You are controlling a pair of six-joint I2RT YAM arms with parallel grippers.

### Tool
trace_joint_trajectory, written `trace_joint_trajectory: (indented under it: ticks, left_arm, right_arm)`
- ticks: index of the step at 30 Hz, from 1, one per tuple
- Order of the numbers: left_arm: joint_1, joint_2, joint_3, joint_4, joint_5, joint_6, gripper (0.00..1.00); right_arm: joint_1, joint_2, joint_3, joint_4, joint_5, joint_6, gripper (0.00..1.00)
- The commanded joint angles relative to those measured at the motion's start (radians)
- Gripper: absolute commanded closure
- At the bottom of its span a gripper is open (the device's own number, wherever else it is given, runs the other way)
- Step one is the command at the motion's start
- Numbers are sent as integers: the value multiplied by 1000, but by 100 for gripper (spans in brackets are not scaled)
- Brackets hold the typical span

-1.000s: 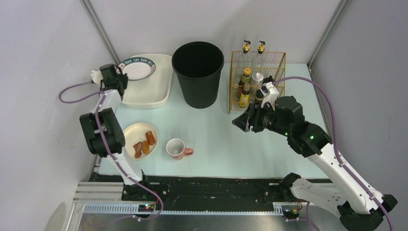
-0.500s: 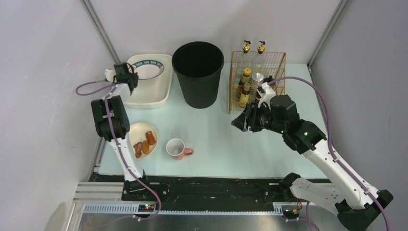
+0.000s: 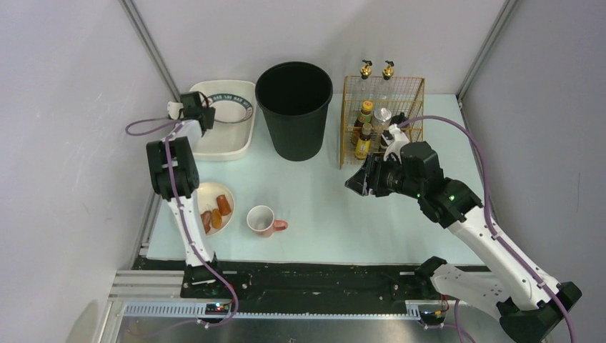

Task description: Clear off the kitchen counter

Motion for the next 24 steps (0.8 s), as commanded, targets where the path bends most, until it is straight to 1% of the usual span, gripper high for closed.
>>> trace_joint_trajectory:
  ticks: [1, 2, 5, 6, 7, 8, 10, 14, 18, 24]
  left_arm:
    - [-1, 27, 41, 0, -11, -15, 59]
    - [1, 35, 46, -10, -2, -14, 55]
    - [5, 75, 76, -34, 61, -18, 49]
    - [7, 78, 74, -37, 79, -20, 39]
    - [8, 81, 71, -43, 86, -18, 35]
    - [9, 80, 62, -46, 94, -15, 15]
    - [15, 76, 43, -52, 105, -12, 2]
    - [26, 43, -7, -65, 134, 4, 0]
    - [36, -42, -61, -80, 182, 45, 0]
    - [61, -140, -100, -216, 253, 158, 0]
  right_arm:
    - [-5, 3, 0, 24, -24, -4, 39]
    - [-5, 2, 0, 24, -26, -3, 39]
    - [-5, -2, -1, 21, -30, 2, 40]
    - [-5, -6, -1, 20, -32, 3, 40]
    - [-5, -8, 0, 19, -32, 5, 39]
    - [-6, -12, 0, 18, -34, 7, 40]
    - [-7, -19, 0, 15, -39, 12, 39]
    - [-5, -33, 0, 1, -47, 23, 39]
    - [-6, -48, 0, 0, -61, 23, 38]
    - [-7, -50, 1, -8, -89, 35, 38]
